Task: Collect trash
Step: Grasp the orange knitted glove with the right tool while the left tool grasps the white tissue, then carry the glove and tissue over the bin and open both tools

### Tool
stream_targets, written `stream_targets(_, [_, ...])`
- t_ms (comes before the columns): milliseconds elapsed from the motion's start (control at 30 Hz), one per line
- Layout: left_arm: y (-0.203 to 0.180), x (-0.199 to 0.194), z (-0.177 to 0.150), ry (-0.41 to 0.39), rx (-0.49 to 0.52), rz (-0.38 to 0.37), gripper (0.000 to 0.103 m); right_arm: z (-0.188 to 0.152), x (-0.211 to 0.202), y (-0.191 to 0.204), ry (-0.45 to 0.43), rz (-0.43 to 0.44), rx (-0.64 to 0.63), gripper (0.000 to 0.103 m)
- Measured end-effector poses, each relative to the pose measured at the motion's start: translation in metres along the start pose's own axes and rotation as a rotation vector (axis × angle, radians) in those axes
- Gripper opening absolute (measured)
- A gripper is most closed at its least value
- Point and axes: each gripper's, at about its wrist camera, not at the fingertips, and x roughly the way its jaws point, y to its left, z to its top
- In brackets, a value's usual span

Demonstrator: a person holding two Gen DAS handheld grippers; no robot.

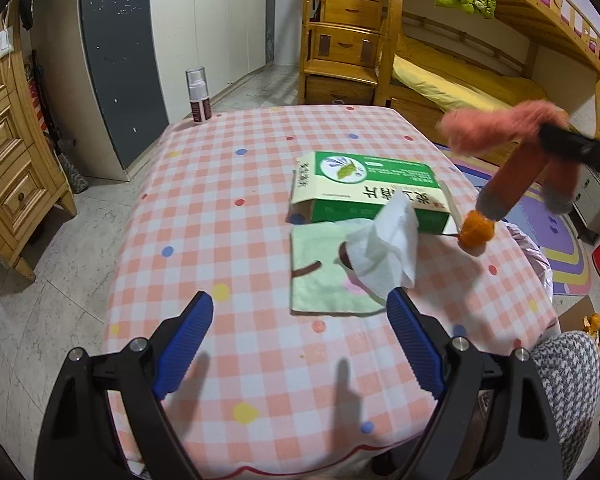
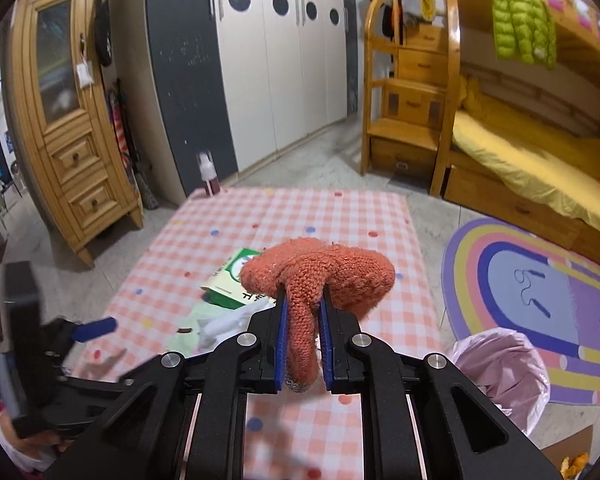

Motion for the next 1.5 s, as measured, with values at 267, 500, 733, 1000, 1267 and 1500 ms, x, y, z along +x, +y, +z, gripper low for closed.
stream_targets(267, [-0.034, 0.012, 0.001, -0.006, 0.074, -0.045, 0.081, -0.032, -0.024, -0.014, 0.017, -0.065, 0.008, 0.014])
stream_targets(500, [-0.062, 0.048, 0.015, 0.032, 0.112, 0.001, 0.081, -0.049, -0.025, -0.035, 0.04, -0.078, 0.06, 0.014])
stream_targets(733, [-0.072, 0.066, 0.023, 0.073, 0.148, 0.054, 0.017, -0.058, -0.031, -0.04, 0.041, -0.088, 0.063, 0.014])
stream_targets(1000, [-0.053, -0.012, 0.042, -0.047, 0.085, -0.181, 0.001, -0.057, -0.053, -0.052, -0.008, -0.102, 0.08, 0.014])
stream_targets(1267, [-0.076, -0.062, 0.045, -0.113, 0.118, -0.295, 0.001, -0.063, -0.068, -0.059, -0.029, -0.101, 0.11, 0.014])
stream_targets(1500, [-0.112, -0.053, 0.046, -0.078, 0.18, -0.349, 0.001, -0.077, -0.079, -0.081, -0.018, -0.15, 0.151, 0.014])
